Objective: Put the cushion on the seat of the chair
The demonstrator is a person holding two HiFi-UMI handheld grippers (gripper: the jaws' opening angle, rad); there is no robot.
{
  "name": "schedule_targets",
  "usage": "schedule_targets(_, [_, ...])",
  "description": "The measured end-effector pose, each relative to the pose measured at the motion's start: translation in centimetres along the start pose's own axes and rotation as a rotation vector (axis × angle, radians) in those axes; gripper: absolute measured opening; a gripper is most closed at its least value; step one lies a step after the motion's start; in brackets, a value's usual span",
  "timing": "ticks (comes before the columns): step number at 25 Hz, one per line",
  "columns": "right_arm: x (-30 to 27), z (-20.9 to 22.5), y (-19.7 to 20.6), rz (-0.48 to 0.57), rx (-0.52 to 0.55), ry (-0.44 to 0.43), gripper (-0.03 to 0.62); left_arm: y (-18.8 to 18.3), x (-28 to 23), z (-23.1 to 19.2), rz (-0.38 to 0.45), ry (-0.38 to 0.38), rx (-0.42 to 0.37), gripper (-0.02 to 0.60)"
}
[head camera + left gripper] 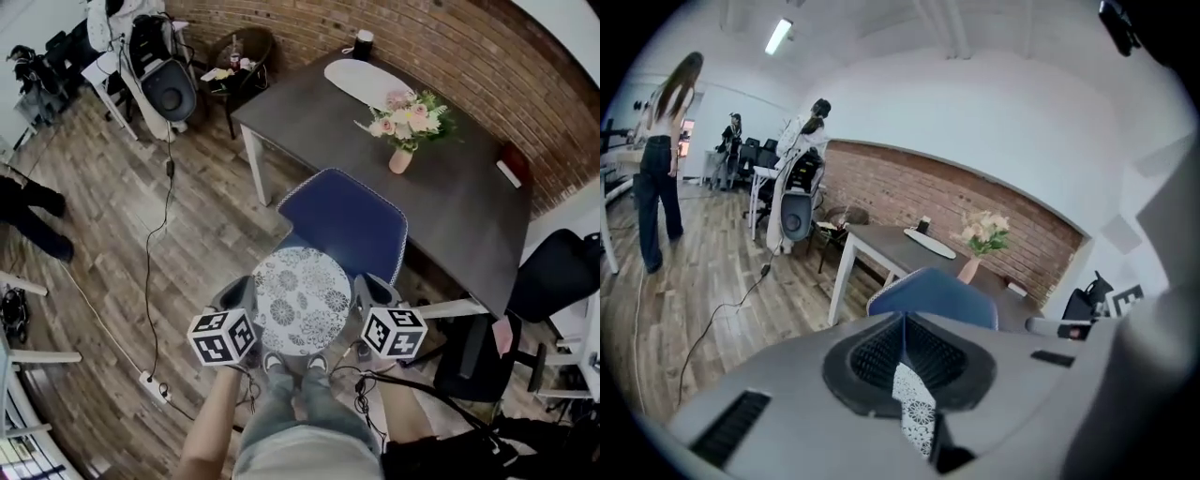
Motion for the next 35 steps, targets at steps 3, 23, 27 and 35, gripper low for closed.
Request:
schedule_targets(3, [2.4,-0.2,-2.4,0.046,0.016,-0.004,0.003,-3.1,1.8,1.6,0.073,0.001,-0.06,0.009])
schedule_targets(23, [10.1,0.3,-8.2,0.177,0.102,0.016,0.002,-10.4,5.2,4.9,0.253,-0.023,-0.164,0.009])
schedule_targets(27, [9.8,-0.1,-8.4,0.182,0.107,0.026,0.0,-10.2,5.0,5.0,0.248,-0.019,-0.166,0.009])
schedule_targets(35, [9.2,-0.5,-8.5,0.173,0.113,0.034,0.0,-10.2,5.1,4.6,0.239,-0.029,-0.17,0.009])
Point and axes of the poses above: the fingertips, and each gripper's own axes: x backward along the fingers, z to its right, y out of its underside, the point moved 5 cm from there along x, backward along the fingers, and after that the axes turned 11 degrees about -x, right-handed, at the moved point
